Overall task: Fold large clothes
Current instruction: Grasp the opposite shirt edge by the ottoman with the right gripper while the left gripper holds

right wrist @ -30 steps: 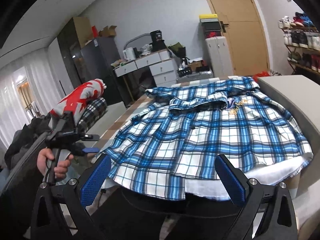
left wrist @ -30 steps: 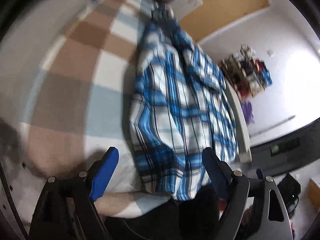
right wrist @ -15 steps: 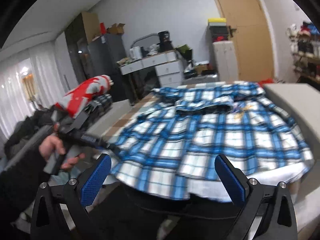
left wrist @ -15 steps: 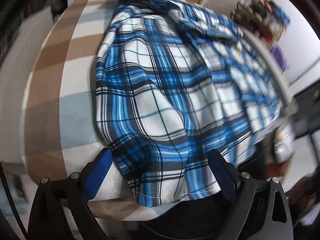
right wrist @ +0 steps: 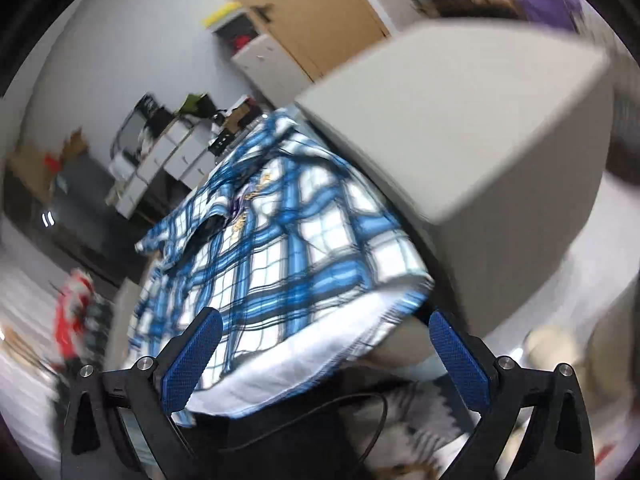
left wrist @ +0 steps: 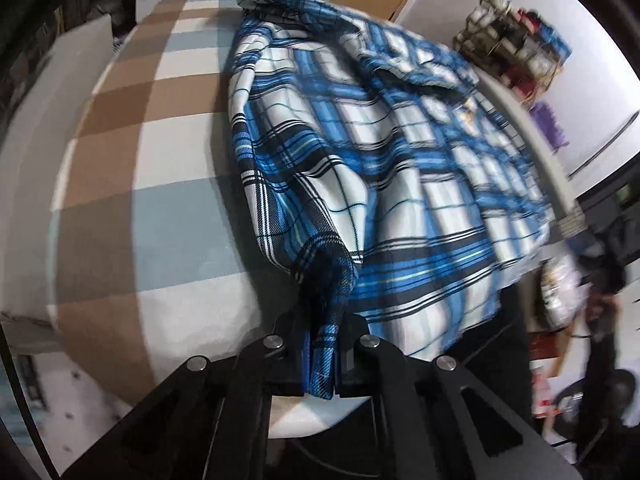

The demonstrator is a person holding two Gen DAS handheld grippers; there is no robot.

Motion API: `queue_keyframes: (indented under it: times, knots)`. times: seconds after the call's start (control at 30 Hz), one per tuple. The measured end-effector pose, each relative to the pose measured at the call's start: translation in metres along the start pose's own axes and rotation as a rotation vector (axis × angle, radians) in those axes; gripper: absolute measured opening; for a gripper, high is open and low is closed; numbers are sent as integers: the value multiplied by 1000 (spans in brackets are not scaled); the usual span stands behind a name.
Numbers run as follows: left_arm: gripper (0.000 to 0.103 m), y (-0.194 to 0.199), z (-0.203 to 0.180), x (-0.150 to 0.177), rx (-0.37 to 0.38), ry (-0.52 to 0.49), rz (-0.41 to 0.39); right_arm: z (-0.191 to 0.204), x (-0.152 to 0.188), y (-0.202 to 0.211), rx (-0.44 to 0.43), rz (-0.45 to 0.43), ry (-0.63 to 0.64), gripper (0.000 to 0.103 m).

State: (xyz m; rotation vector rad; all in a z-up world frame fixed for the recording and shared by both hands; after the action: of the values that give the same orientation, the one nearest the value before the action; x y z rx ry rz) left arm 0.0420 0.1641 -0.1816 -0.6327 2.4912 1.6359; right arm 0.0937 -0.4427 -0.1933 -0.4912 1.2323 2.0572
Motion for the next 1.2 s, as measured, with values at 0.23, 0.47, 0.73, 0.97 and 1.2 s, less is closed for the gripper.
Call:
queue_keyframes:
  times: [0.23, 0.47, 0.73, 0.97, 1.2]
  knots:
    - [2, 13, -33, -11, 178, 30, -18, -31, 13, -42, -49, 56, -136, 103]
    - [2, -1, -36, -8, 56, -12, -16, -41, 11, -67, -27, -21, -212, 103]
    - [5, -9, -21, 1, -51, -40, -1, -25, -7, -48, 14, -185, -160, 103]
    - [27, -12, -22, 6, -62, -38, -4, 2, -23, -43, -81, -204, -58, 101]
    - [54, -9, -21, 7, -64, -33, -17, -5, -27, -61, 178, -51, 68, 41]
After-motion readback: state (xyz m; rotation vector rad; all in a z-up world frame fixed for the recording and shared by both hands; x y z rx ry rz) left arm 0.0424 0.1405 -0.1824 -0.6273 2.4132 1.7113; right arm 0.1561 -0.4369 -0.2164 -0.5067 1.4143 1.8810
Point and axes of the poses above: each gripper's, at about its wrist camera, not at the fingertips, and y roughly against the way its jaws point, z to its left, x to its underside, the point moved 5 cm from there along -y, roughly the way its jaws point, and after that the axes turned 13 degrees about y, right-handed, at the moved point
